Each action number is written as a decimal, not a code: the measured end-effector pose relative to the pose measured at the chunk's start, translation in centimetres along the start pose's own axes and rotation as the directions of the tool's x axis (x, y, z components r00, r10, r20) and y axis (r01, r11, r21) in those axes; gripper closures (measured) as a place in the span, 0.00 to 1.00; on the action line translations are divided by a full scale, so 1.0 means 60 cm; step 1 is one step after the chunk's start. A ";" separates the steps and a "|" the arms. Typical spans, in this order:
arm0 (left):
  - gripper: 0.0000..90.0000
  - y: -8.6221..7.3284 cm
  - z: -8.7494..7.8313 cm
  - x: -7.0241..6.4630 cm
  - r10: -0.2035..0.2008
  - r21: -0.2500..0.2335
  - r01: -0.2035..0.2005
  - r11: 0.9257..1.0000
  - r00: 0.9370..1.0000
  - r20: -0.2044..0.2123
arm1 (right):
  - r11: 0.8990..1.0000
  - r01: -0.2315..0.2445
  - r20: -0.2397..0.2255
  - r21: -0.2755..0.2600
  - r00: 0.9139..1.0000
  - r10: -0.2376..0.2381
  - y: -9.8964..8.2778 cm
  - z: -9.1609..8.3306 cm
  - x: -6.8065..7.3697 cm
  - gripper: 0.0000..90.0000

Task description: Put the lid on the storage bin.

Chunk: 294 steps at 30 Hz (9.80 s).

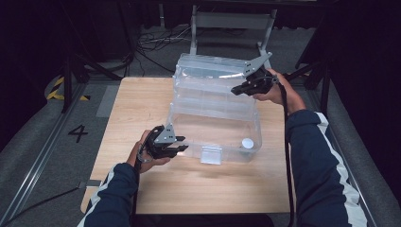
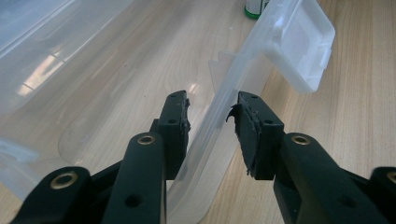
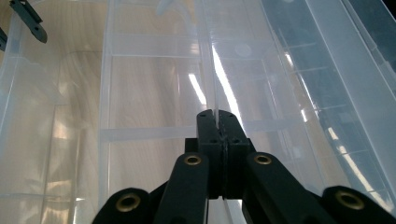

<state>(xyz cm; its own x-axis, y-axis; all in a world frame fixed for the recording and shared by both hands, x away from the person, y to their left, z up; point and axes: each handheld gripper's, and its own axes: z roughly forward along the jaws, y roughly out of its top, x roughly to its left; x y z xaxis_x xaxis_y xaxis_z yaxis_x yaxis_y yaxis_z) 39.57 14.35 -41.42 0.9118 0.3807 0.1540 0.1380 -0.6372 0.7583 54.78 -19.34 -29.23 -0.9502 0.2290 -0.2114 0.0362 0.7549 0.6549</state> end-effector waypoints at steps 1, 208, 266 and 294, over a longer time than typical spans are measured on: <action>0.72 0.000 0.000 0.000 0.000 0.001 0.000 1.000 1.000 0.000 | 1.000 0.007 0.002 0.001 1.000 -0.007 0.001 -0.001 0.002 1.00; 1.00 0.121 -0.092 0.151 -0.201 -0.223 0.138 0.965 0.935 -0.292 | 0.989 0.142 0.066 -0.050 0.988 -0.139 -0.032 -0.038 0.180 0.96; 1.00 0.144 -0.080 0.201 -0.271 -0.260 0.191 0.947 0.907 -0.323 | 0.988 0.145 0.065 -0.061 0.988 -0.141 -0.046 -0.036 0.199 0.96; 1.00 0.129 -0.102 0.187 -0.275 -0.300 0.186 0.936 0.917 -0.288 | 0.988 0.151 0.093 -0.035 0.985 -0.147 -0.048 -0.033 0.216 0.94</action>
<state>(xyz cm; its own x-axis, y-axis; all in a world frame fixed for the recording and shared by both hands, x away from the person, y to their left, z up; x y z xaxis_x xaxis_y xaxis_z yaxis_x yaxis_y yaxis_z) 48.50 17.80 -29.94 0.6870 0.7175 0.1154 0.1824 -0.3240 0.9283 41.78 -19.75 -32.40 -0.9123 0.1715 -0.3719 -0.1183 0.7589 0.6404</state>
